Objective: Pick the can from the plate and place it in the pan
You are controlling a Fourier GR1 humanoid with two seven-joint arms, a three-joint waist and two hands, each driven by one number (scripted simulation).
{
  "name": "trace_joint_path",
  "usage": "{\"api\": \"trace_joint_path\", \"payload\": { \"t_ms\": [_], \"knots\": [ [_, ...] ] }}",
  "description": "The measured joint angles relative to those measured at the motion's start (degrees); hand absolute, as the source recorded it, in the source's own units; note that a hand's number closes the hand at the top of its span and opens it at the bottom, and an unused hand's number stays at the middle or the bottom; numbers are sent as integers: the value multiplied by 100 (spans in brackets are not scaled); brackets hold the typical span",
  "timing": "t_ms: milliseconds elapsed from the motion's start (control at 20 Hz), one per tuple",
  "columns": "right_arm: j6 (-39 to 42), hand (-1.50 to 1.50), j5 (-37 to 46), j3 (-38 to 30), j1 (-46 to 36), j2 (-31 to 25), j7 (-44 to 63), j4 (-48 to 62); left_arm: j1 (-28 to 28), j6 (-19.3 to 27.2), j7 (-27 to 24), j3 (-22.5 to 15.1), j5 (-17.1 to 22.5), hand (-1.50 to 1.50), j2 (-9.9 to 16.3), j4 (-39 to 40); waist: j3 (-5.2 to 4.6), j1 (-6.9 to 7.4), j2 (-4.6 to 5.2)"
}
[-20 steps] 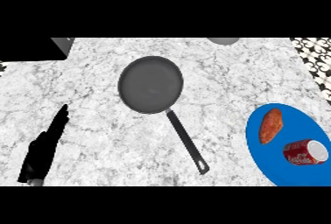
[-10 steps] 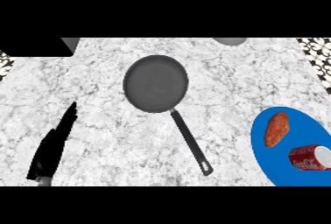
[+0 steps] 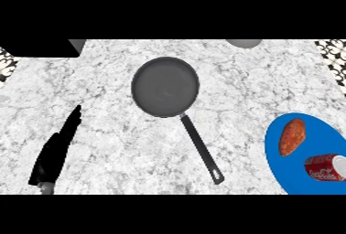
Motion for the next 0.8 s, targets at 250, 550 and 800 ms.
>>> {"api": "trace_joint_path", "payload": {
  "t_ms": [250,550,800],
  "knots": [
    [432,-150,54,521,-651,-22,469,317,121,-65,-10,41,-47,0,-54,-122,0,35,3],
    [758,-150,-40,973,-1067,-18,814,480,124,-167,69,191,-90,0,-34,-171,0,7,-2],
    [794,-150,31,1340,-1391,222,960,626,135,-193,142,228,-195,0,-130,-247,0,-7,-6]
  ]
}}
